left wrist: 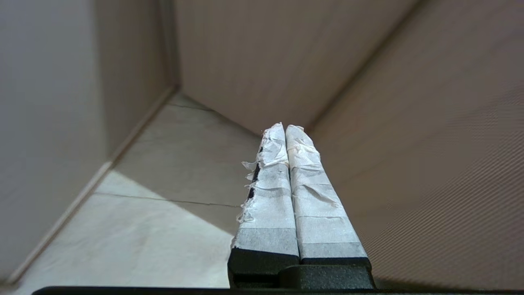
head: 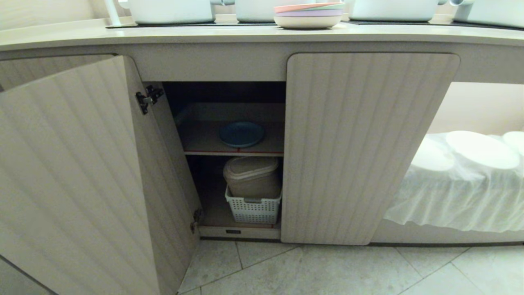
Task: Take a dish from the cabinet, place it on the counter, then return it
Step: Close the cabinet door
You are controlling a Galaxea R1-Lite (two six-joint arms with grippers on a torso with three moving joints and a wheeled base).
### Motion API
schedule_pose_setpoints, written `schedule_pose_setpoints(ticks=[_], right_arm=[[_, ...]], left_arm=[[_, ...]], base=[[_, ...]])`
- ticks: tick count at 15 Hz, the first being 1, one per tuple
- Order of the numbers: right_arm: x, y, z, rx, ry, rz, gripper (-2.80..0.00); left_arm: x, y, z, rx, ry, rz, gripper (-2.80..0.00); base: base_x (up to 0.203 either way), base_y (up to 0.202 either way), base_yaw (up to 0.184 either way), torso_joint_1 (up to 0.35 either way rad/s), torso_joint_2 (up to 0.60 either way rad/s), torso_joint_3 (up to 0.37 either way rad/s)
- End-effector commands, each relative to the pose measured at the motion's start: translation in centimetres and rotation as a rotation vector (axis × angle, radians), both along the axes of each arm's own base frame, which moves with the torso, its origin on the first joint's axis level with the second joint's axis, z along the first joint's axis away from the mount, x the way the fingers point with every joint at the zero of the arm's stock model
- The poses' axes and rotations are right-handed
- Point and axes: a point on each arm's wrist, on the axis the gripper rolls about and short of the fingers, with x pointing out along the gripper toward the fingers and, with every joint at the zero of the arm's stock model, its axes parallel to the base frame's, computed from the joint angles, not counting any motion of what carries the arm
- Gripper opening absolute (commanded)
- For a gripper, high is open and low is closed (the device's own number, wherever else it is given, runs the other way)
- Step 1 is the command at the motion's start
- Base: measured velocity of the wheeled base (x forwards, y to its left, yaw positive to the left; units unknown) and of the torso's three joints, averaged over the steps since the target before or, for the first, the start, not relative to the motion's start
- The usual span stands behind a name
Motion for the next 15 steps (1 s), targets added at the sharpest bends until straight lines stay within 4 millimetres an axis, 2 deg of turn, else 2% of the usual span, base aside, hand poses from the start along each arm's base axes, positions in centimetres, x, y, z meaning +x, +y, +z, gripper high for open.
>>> schedule_pose_setpoints(ticks=[1,10,15], right_arm=[[0.0,0.0,0.0,0.000,-0.001,0.000,-2.80],[0.0,0.0,0.0,0.000,0.000,0.000,-2.80],[0.0,0.0,0.0,0.000,0.001,0.000,-2.80]], left_arm=[[1.0,0.8,-0.3,-0.035,0.008,-0.040,-2.80],[3.6,0.5,-0.9,-0.147,-0.051,-0.319,-2.80],[6.4,-0.6,-1.9,-0.200,-0.015,-0.460,-2.80]], base=[[0.000,0.000,0.000,0.000,0.00,0.000],[0.000,0.000,0.000,0.000,0.00,0.000],[0.000,0.000,0.000,0.000,0.00,0.000]])
